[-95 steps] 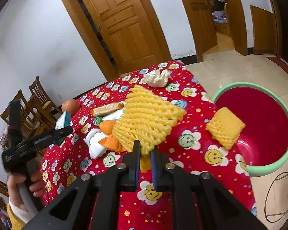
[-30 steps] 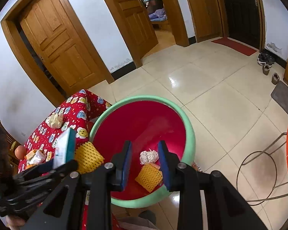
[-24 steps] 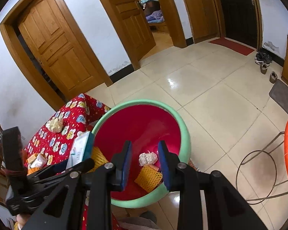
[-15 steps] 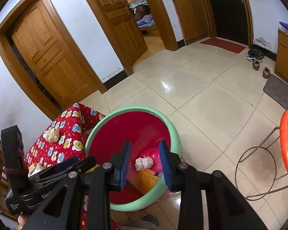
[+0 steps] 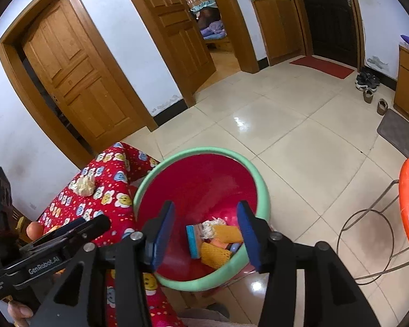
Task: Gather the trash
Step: 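Open the left tool to drop the white medicine box into the basin, then move both tools back over the table toward the cloths, then grasp the white cloth with the left tool while the right tool grasps the orange cloth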
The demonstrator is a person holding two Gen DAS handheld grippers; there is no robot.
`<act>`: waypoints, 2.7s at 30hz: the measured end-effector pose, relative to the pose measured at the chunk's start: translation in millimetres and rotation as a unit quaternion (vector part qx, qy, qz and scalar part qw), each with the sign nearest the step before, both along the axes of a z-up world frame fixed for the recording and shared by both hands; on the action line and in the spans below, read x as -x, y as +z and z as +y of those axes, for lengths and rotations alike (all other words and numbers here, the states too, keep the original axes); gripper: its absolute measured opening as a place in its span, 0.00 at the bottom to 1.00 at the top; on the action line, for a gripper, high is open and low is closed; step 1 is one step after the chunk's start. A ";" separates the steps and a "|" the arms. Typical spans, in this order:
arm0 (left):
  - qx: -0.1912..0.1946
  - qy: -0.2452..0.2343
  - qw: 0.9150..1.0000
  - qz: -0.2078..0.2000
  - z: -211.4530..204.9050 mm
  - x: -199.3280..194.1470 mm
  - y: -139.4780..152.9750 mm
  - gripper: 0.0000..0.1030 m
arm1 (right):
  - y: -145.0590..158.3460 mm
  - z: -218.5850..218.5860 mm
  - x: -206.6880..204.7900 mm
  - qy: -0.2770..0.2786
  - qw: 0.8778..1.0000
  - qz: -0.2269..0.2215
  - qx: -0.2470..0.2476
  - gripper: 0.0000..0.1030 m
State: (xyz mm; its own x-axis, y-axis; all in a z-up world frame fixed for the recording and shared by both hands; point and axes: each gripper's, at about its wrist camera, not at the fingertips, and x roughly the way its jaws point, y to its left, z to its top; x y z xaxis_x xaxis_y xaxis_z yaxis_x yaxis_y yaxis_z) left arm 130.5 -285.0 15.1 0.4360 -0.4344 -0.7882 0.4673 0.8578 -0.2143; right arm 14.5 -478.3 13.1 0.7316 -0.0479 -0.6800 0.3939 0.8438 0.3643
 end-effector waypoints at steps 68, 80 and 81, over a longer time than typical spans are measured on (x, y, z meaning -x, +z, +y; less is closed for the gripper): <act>-0.015 0.297 0.954 0.025 316.5 19.7 -43.7 0.78 | -53.6 280.6 -111.9 0.280 0.956 0.071 -0.045 0.16; -0.010 0.264 0.964 0.019 286.6 18.7 -34.6 0.78 | -34.9 255.3 -88.0 0.263 0.963 0.030 -0.042 0.09; -0.008 0.258 0.966 0.018 282.5 18.9 -33.6 0.78 | -32.0 249.7 -84.1 0.259 0.965 0.026 -0.042 0.09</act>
State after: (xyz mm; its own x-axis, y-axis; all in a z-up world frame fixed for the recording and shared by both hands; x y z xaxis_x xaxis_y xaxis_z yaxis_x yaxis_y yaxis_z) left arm 111.7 -2.5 -18.5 0.5629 -0.1534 -0.8122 -0.0320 0.9778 -0.2069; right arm 98.6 -228.6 -19.0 0.6075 0.3709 -0.7024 -0.0527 0.9011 0.4303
